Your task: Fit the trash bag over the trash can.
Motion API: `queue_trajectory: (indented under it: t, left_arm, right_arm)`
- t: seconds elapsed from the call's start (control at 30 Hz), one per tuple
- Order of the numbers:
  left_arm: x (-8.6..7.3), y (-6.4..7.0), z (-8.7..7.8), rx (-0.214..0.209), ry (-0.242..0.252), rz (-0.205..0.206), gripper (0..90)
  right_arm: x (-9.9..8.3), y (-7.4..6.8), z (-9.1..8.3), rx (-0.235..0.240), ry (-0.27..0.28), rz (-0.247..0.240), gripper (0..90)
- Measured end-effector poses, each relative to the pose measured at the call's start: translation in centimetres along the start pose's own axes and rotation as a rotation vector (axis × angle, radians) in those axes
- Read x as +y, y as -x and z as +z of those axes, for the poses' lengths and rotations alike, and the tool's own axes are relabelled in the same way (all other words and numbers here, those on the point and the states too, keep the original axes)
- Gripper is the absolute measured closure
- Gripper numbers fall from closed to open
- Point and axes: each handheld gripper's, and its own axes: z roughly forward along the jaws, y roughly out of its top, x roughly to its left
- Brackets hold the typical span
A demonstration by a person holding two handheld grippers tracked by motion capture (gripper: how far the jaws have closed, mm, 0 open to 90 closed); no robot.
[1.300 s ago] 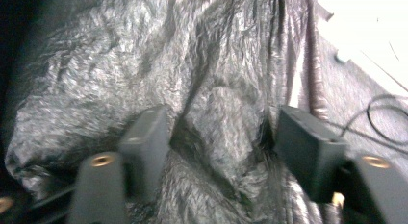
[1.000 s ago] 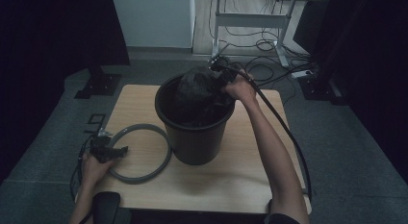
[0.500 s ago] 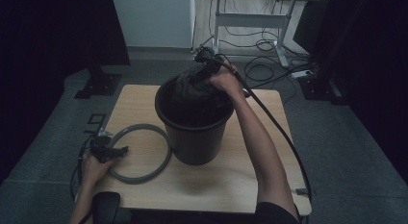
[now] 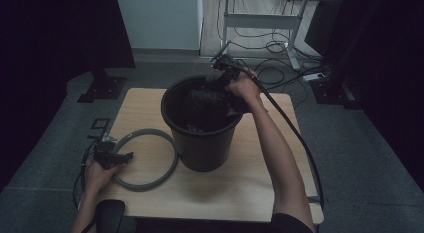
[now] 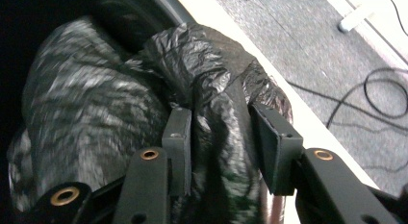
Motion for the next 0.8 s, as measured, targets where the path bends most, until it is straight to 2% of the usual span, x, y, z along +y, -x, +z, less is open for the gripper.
queue_trajectory:
  t: [0.1, 0.13, 0.2, 0.27, 0.3, 0.37, 0.43, 0.57, 0.67, 0.8]
  left_arm:
    - [0.0, 0.0, 0.0, 0.0, 0.0, 0.0, 0.0]
    - [0.0, 0.0, 0.0, 0.0, 0.0, 0.0, 0.0]
    - [0.0, 0.0, 0.0, 0.0, 0.0, 0.0, 0.0]
    - [0.0, 0.0, 0.0, 0.001, 0.0, 0.0, 0.0]
    - [0.0, 0.0, 0.0, 0.001, 0.0, -0.001, 0.0]
    - [0.0, 0.0, 0.0, 0.001, 0.0, -0.001, 0.0]
    - [0.0, 0.0, 0.0, 0.001, 0.0, 0.0, 0.0]
    - [0.0, 0.0, 0.0, 0.001, 0.001, 0.0, 0.0]
    - [0.0, 0.0, 0.0, 0.001, 0.0, 0.0, 0.0]
    - [0.0, 0.0, 0.0, 0.001, 0.001, -0.001, 0.0]
  right_arm:
    - [-2.0, 0.4, -0.9, 0.006, -0.004, 0.031, 60.7]
    - [-2.5, 0.5, -1.3, 0.021, 0.002, 0.049, 62.0]
    - [-3.5, 0.2, -2.1, 0.013, -0.013, 0.032, 60.9]
    - [-4.1, 0.0, -2.9, 0.019, -0.029, 0.032, 50.3]
    - [-4.1, 0.0, -3.3, 0.011, -0.02, 0.036, 44.1]
    - [-3.8, 0.2, -4.1, -0.015, 0.024, 0.037, 34.0]
    - [-3.0, 0.5, -4.7, -0.037, 0.081, 0.036, 31.8]
    - [-0.9, 0.8, -4.7, -0.018, 0.131, 0.023, 42.3]
    - [0.5, 0.5, -3.5, 0.01, 0.144, -0.005, 49.8]
    - [1.7, 0.2, -1.4, 0.031, 0.114, -0.04, 56.7]
